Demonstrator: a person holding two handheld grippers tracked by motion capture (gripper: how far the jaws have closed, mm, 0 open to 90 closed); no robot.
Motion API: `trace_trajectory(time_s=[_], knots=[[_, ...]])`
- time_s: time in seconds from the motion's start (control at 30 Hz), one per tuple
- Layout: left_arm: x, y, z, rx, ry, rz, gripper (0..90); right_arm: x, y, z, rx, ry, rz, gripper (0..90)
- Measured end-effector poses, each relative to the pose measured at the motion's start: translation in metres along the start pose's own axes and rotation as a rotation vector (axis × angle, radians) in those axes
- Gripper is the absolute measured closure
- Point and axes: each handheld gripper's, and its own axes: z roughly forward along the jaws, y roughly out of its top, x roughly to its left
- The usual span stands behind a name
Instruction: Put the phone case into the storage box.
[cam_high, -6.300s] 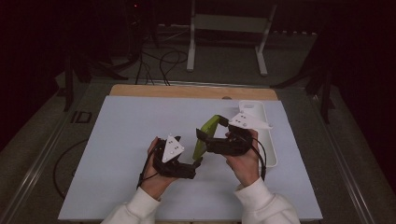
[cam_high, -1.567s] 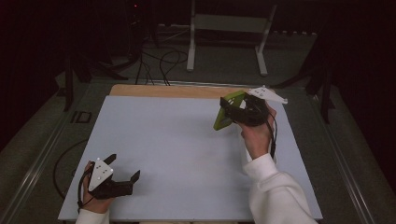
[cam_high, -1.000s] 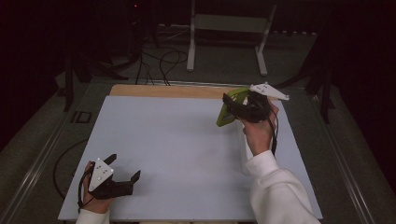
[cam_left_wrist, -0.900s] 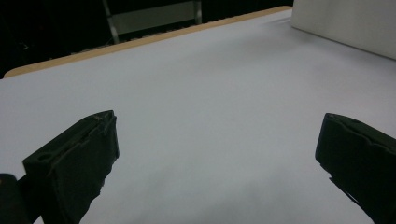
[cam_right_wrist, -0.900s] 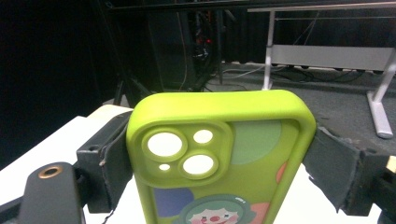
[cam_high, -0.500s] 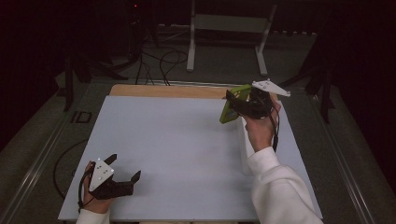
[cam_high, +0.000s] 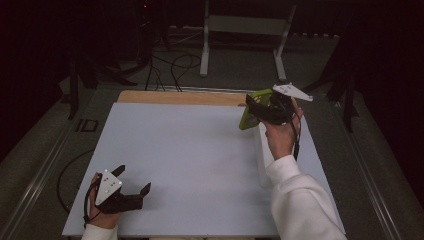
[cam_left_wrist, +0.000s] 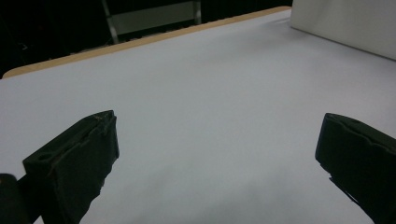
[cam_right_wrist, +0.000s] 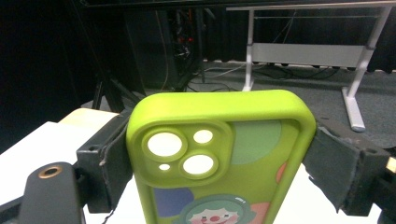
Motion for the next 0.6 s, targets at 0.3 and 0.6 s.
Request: trace_trajectory(time_s=[0.3,0.6], knots=[[0.0,0.0,0.0,0.001,-0.001,0.002,0.0,-0.007,0.0,0.004,0.004,-0.033,0.006,16.2],[-0.001,0.0,0.0,-0.002,-0.001,0.001,0.1,-0.016,-0.001,0.008,0.012,-0.076,0.006,16.2]])
